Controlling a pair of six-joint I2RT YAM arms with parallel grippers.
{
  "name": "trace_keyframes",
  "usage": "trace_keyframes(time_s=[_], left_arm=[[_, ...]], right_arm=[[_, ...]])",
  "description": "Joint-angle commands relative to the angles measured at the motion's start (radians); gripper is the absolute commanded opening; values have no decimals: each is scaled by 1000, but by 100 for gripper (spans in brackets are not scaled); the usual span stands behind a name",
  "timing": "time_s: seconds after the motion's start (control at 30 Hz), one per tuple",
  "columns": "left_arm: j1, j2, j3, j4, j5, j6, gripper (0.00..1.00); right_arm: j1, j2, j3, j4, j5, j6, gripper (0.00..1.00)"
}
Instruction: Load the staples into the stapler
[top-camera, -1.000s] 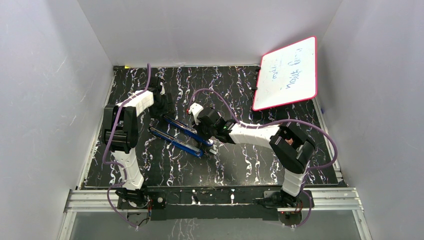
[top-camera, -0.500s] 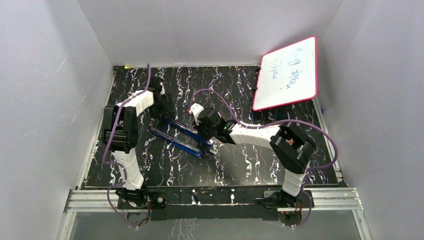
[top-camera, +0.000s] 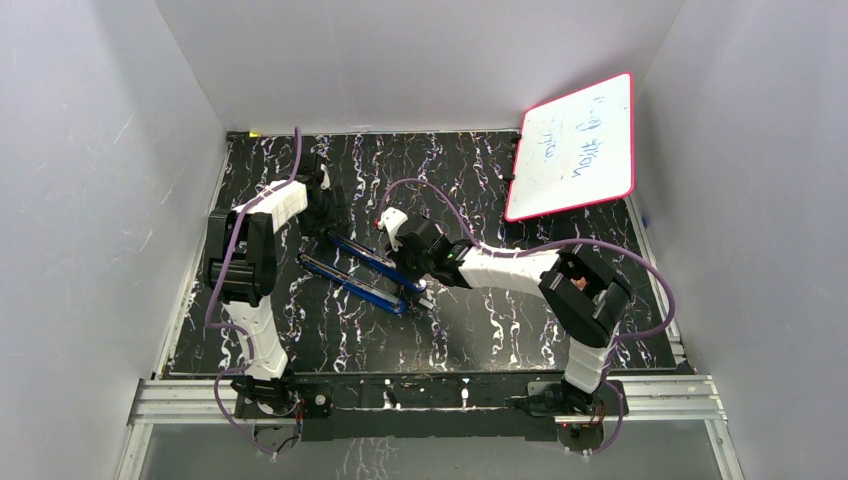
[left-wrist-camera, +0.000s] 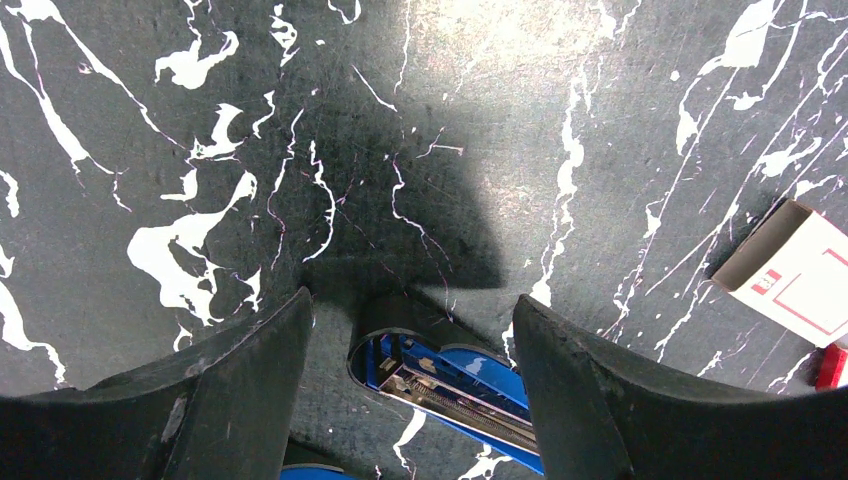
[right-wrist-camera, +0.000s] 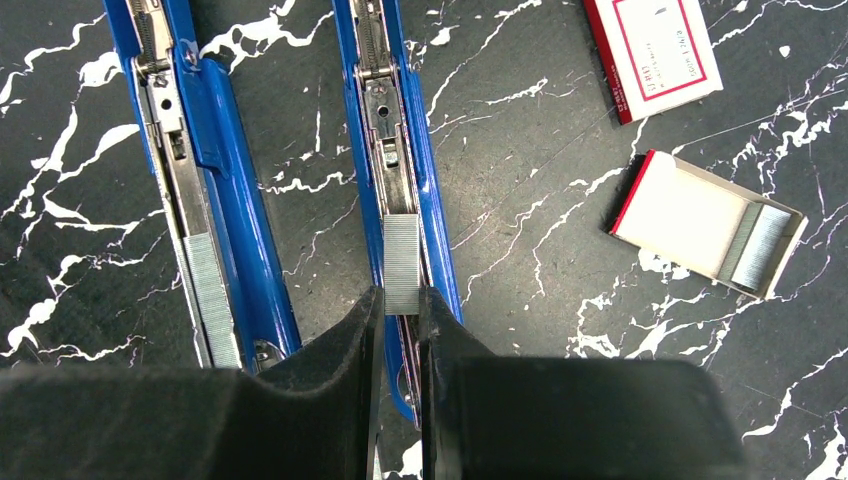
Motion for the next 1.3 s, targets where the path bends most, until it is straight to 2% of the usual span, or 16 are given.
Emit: trace_keyframes(time_s=[0.0,1.27], left_arm=[[-2,9,25,-28,39,2,71],[-3,8,24,-28,39,2,71]], right_arm=[[2,19,45,-3,8,-1,0],[3,29,84,-88,30,-10,0]])
